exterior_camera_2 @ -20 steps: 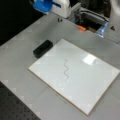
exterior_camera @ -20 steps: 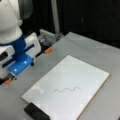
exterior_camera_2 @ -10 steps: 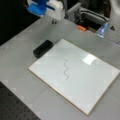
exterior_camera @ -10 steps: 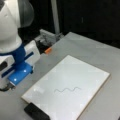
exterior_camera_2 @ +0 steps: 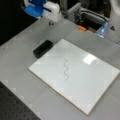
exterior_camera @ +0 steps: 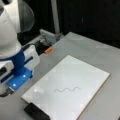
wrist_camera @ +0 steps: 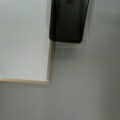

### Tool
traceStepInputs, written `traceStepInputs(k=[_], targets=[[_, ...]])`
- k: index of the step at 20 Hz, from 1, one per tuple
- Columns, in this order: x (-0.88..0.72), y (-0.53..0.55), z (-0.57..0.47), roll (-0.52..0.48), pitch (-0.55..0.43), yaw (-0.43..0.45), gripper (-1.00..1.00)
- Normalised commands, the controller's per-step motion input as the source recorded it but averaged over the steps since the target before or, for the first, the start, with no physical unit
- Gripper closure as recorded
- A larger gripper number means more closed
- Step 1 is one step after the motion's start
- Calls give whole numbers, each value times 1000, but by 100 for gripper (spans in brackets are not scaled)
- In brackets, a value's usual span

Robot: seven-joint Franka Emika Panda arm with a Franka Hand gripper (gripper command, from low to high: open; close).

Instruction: Erasing curve lines

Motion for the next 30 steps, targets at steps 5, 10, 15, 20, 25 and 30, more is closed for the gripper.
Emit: traceStepInputs(k=[5, 10, 15, 20, 25, 30], targets=[[87, -254, -172, 112, 14, 133, -100], [93, -249, -136, 141, -33, 127, -100], [152, -219, -126, 180, -67, 97, -100], [132, -144, -59, 197, -57, 25, -100], [104, -124, -32, 178, -47, -8, -100], [148, -178, -68, 119, -41, 23, -100]])
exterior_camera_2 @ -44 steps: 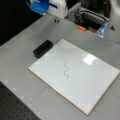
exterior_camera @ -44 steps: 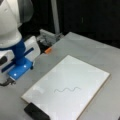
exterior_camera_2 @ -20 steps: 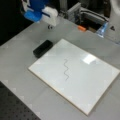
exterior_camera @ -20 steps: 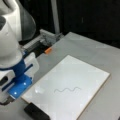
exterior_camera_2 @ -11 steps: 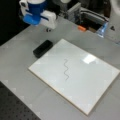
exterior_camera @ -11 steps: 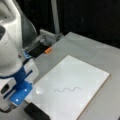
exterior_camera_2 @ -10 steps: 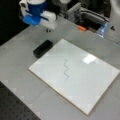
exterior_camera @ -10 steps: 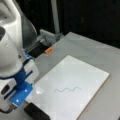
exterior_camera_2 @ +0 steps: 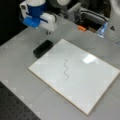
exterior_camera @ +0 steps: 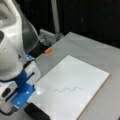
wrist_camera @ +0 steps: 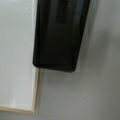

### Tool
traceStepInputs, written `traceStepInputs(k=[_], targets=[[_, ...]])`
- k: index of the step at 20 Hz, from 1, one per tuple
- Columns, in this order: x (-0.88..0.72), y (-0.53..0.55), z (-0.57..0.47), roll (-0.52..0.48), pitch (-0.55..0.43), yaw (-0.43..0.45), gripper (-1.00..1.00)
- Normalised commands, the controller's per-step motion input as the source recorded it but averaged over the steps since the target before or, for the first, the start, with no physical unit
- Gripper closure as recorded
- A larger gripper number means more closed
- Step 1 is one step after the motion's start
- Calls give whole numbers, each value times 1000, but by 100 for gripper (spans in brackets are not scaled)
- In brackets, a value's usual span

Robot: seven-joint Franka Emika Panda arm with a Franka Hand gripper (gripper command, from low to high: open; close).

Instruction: Erasing curve lines

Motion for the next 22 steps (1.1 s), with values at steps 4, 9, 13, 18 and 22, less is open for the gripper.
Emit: traceStepInputs(k=[4, 9, 13, 18, 22], targets=[[189, -198, -97, 101, -40, 46, -100], [211, -136, -124, 107, -46, 2, -100], [201, -79, -101, 126, -29, -12, -100], [179, -44, -75, 139, -26, -12, -100], [183, -59, -126, 146, -48, 1, -100]])
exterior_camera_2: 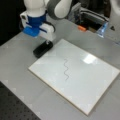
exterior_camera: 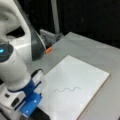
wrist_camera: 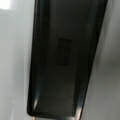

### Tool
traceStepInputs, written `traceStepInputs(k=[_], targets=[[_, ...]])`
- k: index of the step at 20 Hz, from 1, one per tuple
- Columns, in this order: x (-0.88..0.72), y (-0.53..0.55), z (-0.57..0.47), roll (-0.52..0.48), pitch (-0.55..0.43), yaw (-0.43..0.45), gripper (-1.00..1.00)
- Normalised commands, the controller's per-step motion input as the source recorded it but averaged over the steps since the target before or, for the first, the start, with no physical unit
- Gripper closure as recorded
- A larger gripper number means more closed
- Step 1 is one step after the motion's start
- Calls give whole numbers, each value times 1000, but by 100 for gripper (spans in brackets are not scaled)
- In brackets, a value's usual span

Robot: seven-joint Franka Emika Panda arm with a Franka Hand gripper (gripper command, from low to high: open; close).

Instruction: Erasing curve lines

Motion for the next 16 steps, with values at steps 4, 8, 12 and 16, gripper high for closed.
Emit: traceStepInputs(k=[4, 8, 12, 16], targets=[[164, -117, -121, 139, -60, 21, -100], [145, -159, -108, 138, -56, 41, -100], [126, -173, -60, 120, -45, 26, -100], [90, -167, -97, 108, -49, 1, -100]])
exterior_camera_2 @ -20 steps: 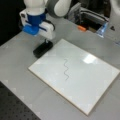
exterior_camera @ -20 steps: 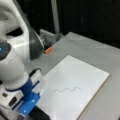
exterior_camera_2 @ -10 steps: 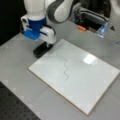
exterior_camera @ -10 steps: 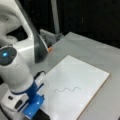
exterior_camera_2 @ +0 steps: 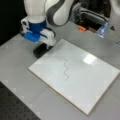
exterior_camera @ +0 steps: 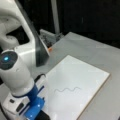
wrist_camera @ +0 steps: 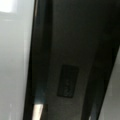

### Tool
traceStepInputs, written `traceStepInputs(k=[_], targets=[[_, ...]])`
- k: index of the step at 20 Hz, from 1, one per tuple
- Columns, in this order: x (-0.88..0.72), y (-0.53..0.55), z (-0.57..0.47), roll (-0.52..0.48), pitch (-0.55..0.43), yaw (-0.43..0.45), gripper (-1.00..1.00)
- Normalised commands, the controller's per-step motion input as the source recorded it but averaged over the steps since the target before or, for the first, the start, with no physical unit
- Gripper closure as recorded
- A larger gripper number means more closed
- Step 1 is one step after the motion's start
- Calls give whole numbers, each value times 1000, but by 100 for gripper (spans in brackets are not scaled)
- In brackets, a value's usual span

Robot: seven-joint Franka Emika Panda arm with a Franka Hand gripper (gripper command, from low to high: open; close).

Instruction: Erasing curve lines

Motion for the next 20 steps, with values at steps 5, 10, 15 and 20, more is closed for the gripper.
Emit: traceStepInputs(k=[5, 10, 15, 20], targets=[[56, -109, -148, 122, -70, -21, -100], [47, -79, -142, 138, -98, -15, -100], [57, -93, -162, 163, -135, -6, -100], [63, -146, -173, 175, -152, 3, -100]])
